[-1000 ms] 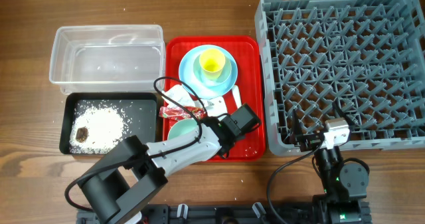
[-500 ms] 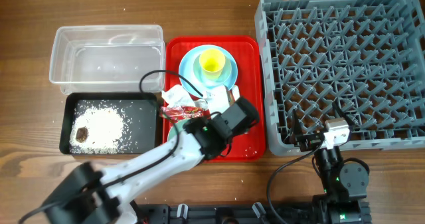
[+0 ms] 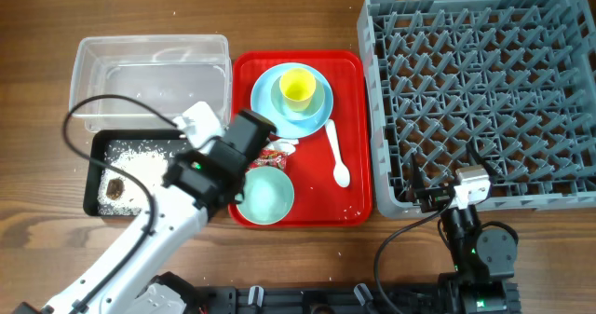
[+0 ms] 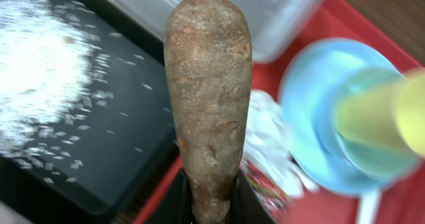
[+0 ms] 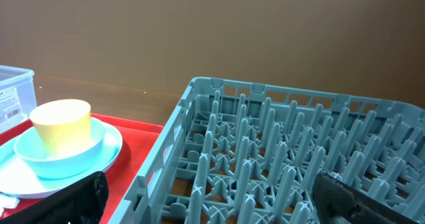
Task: Sort waste into correct bins and load items into the dishwasher rack
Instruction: 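Carry the carrot left and release it onto the black tray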
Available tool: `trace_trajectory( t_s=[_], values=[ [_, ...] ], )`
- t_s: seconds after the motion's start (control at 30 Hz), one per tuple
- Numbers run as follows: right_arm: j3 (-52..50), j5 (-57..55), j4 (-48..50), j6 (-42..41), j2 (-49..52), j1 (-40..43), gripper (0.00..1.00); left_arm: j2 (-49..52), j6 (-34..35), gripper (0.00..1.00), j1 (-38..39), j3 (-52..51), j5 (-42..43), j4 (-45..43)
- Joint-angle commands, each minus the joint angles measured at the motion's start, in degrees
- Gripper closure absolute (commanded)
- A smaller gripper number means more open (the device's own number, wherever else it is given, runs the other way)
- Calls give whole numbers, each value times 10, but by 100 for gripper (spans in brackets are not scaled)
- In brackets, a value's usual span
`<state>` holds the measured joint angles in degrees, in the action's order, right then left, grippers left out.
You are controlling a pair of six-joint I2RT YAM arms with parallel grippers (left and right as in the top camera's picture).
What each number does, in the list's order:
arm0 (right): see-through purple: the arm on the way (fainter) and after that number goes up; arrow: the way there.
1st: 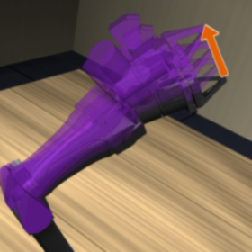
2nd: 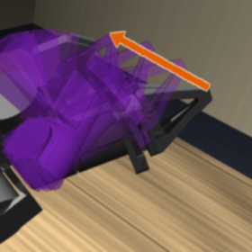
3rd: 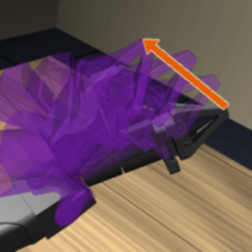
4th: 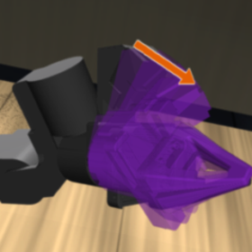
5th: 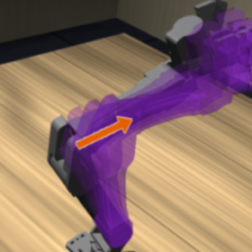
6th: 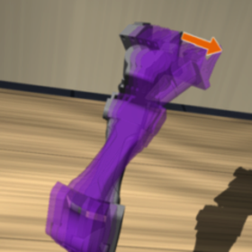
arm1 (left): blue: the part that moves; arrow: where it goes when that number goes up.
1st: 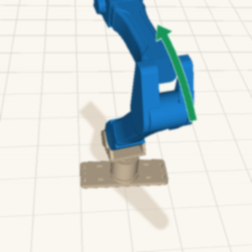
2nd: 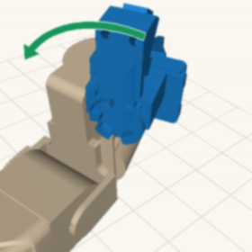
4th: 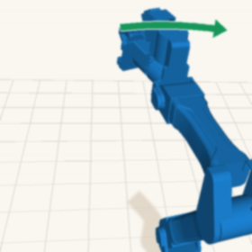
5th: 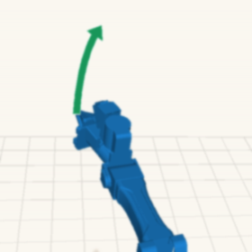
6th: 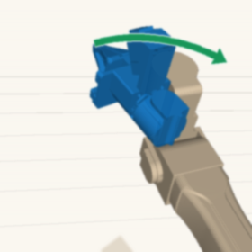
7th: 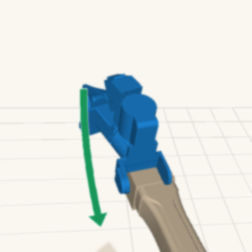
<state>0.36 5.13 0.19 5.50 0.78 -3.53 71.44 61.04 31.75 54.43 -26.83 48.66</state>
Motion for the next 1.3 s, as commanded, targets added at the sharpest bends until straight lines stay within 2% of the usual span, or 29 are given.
trace_trajectory(
  t_s=[0.0, 0.27, 0.37, 0.47, 0.57, 1.27],
  values=[
    [-1, 7, 2, 5, -6, 2, 0, 3, -6, 96, -74, -2, -22, 14],
    [-1, 7, 2, 5, -6, 2, 0, 37, -2, 96, -142, -48, -17, 7],
    [-1, 7, 2, 5, -6, 2, 0, 49, 3, 96, -143, -73, -15, -20],
    [-1, 7, 2, 5, -6, 2, 0, 56, 44, 96, -143, -84, -15, -22],
    [-1, 7, 2, 5, -6, 2, 0, 56, 55, 96, -143, -85, -15, -23],
    [-1, 7, 2, 5, -6, 2, 0, 77, 55, 96, -142, -86, -4, -61]
  ],
)
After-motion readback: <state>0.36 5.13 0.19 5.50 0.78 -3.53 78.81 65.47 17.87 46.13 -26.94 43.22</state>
